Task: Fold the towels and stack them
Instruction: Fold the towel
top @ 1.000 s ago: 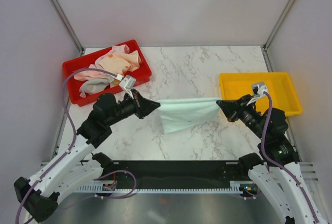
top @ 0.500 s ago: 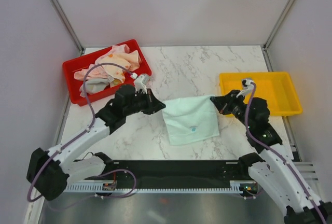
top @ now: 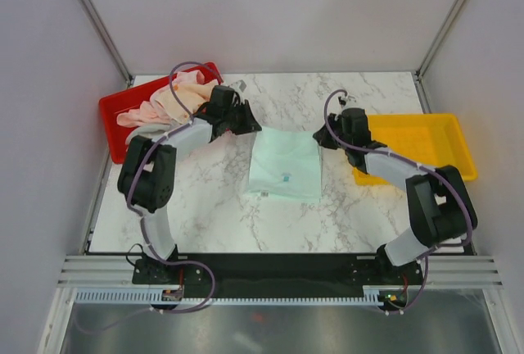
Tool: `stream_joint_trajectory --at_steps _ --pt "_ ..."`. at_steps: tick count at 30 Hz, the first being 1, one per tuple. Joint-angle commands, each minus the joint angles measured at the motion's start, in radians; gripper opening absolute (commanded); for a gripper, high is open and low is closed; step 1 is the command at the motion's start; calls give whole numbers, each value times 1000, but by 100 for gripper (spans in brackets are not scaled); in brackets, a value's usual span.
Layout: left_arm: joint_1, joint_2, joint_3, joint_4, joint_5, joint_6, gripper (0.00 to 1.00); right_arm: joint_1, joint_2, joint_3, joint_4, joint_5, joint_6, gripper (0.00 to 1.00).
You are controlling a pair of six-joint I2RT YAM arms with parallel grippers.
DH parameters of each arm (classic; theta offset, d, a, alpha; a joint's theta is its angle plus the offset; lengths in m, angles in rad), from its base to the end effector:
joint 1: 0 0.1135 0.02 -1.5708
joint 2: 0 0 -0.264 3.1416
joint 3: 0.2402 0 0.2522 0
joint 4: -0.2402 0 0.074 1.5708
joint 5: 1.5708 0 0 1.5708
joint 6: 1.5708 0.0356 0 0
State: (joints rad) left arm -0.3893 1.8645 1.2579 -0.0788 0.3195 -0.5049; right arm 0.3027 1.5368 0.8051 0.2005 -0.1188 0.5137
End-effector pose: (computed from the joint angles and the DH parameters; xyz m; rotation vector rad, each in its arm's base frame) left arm 0.3800 -0.1680 0.2076 0.0434 2.3521 -0.8216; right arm 0.3115 0.1017 0.2029 0.1542 2.1529 0.6078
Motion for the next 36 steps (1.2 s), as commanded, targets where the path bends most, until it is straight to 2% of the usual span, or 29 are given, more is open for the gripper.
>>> stream_joint_trajectory --at_steps 1,2,3,5,7,10,14,20,25,27,34,36 --pt "17 119 162 -39 26 84 25 -14 115 143 24 13 -49 10" --pt "17 157 207 -62 30 92 38 -20 137 196 1 11 -50 16" --pt "17 165 216 -70 23 98 43 -22 154 221 -27 11 -55 25" --pt "17 148 225 -82 4 111 55 -25 177 264 -113 5 -76 33" --pt "17 124 227 -119 -40 129 61 -27 155 295 -191 16 -81 43" --pt "15 44 218 -173 -102 146 64 -25 88 293 -306 54 -60 47" --pt "-25 -91 100 -216 -146 138 64 -17 -1 243 -411 38 -21 49" --pt "-152 -254 -122 -207 -123 71 54 12 -124 76 -405 -48 -1 39" --pt "-184 -263 -216 -220 -152 -41 55 48 -139 5 -374 -88 11 38" --pt "-194 -265 -255 -204 -163 -41 53 68 -141 -27 -356 -85 29 37" --pt "-200 -179 -302 -213 -238 -30 38 153 -109 -133 -271 -24 112 33" --pt "-200 -154 -302 -228 -249 -37 36 165 -103 -167 -263 5 120 33"
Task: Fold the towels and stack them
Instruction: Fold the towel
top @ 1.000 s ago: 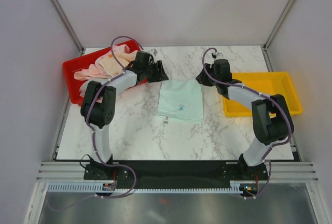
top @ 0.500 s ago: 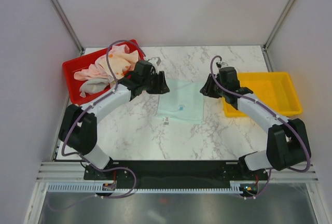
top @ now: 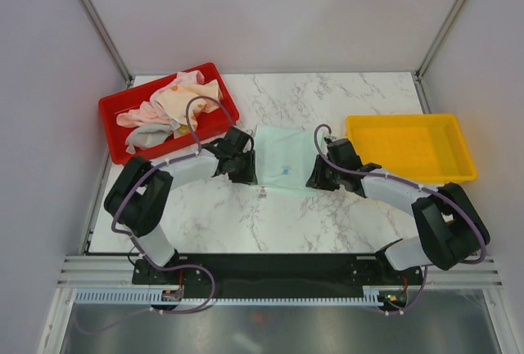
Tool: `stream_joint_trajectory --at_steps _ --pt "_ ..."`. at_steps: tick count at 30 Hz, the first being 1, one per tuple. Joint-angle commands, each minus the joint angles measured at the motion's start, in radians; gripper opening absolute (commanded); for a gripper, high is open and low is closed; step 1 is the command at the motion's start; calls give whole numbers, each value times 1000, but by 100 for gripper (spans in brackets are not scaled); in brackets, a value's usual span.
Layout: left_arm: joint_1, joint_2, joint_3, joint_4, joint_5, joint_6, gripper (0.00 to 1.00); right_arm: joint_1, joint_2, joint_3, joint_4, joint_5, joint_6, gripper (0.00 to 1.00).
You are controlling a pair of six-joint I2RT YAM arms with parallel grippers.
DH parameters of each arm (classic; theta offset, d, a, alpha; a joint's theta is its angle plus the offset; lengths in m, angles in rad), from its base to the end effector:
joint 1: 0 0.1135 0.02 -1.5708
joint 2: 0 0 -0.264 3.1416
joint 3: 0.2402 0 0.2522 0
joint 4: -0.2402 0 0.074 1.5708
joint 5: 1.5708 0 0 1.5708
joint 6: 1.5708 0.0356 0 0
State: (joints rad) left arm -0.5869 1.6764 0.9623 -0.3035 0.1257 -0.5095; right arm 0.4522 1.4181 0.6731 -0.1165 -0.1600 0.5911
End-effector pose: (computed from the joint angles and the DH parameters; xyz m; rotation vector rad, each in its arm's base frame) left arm 0.2720 -0.1863 0.1679 0.1517 2.6783 -0.5409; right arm 0.2419 0.1238 0.1696 0.1006 2.5275 0.6423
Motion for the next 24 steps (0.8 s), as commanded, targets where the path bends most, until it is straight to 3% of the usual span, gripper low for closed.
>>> stream_joint_trajectory --at_steps 1,12,19,24 --pt "-2 39 -4 -11 -63 -35 35 19 15 -44 54 56 38 33" --pt "-10 -40 6 -95 -93 -83 36 22 -134 -40 -89 128 -11 34" --pt "-11 -72 27 -147 -123 -84 55 20 -125 -75 -86 120 56 35" --pt "-11 -69 21 -171 -123 -107 57 23 -127 -115 -40 134 150 36"
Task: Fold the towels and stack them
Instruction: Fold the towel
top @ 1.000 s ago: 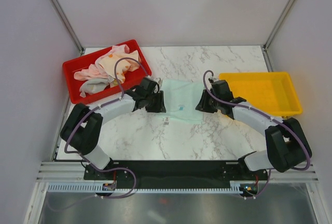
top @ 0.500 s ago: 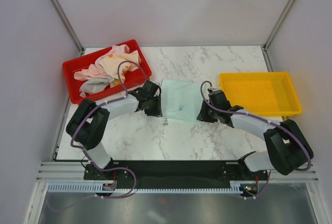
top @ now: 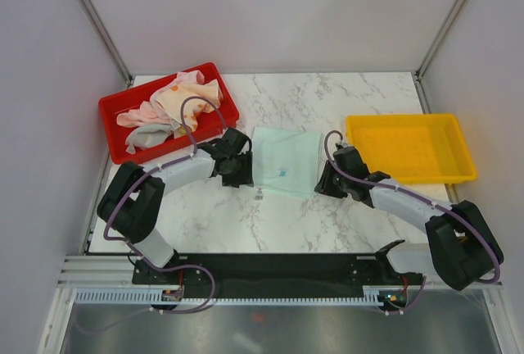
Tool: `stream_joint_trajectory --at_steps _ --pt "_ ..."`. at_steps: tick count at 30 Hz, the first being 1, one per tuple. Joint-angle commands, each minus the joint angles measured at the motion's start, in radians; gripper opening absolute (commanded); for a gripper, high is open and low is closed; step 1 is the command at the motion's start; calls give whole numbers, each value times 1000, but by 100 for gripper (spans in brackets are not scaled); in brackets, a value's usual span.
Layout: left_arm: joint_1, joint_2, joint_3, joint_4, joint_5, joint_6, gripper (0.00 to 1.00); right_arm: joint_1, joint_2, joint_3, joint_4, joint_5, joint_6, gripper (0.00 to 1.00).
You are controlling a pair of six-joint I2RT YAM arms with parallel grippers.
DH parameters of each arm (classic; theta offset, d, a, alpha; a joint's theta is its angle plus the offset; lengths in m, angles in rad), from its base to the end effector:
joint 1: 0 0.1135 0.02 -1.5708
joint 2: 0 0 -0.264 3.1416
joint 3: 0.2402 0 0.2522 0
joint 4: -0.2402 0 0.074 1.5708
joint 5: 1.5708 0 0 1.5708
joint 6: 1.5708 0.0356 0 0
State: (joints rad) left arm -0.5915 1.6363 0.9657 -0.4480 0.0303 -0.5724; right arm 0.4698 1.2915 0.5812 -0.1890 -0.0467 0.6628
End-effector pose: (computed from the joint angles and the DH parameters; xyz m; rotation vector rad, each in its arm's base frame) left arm 0.2604 -0.1762 0.1731 0.0359 2.7546 -0.3832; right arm 0.2134 0.1102 0.1673 0.2249 2.5389 0.5274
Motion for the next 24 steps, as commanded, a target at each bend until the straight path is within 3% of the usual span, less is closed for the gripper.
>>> stream_joint_trajectory --at_steps 1,11,20,24 --pt "-7 -26 12 -24 -24 -49 57 6 3 -36 39 25 101 37" --pt "-7 -4 -10 40 -4 -75 56 9 15 -95 141 11 184 37" --pt "-7 16 2 54 2 -89 44 10 45 -110 181 15 216 32" --pt "-5 11 8 51 -3 -86 20 10 46 -100 180 16 210 8"
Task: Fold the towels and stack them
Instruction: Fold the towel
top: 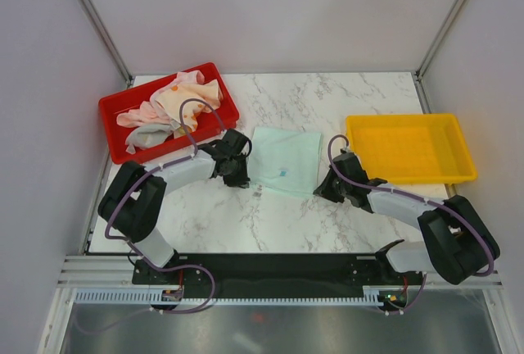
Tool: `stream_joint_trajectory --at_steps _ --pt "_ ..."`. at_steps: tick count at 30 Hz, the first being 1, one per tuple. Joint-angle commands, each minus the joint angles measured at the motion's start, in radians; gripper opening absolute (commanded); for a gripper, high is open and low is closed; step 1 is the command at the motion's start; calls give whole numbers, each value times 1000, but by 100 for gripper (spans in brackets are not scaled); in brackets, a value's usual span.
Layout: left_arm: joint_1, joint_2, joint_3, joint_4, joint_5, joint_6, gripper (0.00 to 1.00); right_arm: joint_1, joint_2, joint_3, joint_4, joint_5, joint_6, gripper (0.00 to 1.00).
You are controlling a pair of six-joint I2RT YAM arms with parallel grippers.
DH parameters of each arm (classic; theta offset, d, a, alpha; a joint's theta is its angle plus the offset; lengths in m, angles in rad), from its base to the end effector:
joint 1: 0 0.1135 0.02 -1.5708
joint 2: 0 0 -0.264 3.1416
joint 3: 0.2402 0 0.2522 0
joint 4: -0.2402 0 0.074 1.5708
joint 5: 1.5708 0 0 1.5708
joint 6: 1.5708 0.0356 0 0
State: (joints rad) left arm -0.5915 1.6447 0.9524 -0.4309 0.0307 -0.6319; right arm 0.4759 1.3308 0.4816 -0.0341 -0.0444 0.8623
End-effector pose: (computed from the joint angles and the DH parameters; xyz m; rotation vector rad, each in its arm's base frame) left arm 0.2599 -0.1759 0.1678 -0.0462 2.7651 -0.3962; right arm 0.2070 0.1084 0.1410 0.4718 2.5173 0.6132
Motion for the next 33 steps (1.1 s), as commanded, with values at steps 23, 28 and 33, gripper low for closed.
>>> stream_joint_trajectory --at_steps 23,28,33 --pt "-5 49 53 -59 -204 -17 2 10 -33 -109 201 -97 113 0" --pt "-5 60 31 -40 -209 -18 2 12 -2 -163 281 -114 130 0" --pt "-5 50 29 -39 -267 -17 2 12 -47 -176 266 -101 123 0"
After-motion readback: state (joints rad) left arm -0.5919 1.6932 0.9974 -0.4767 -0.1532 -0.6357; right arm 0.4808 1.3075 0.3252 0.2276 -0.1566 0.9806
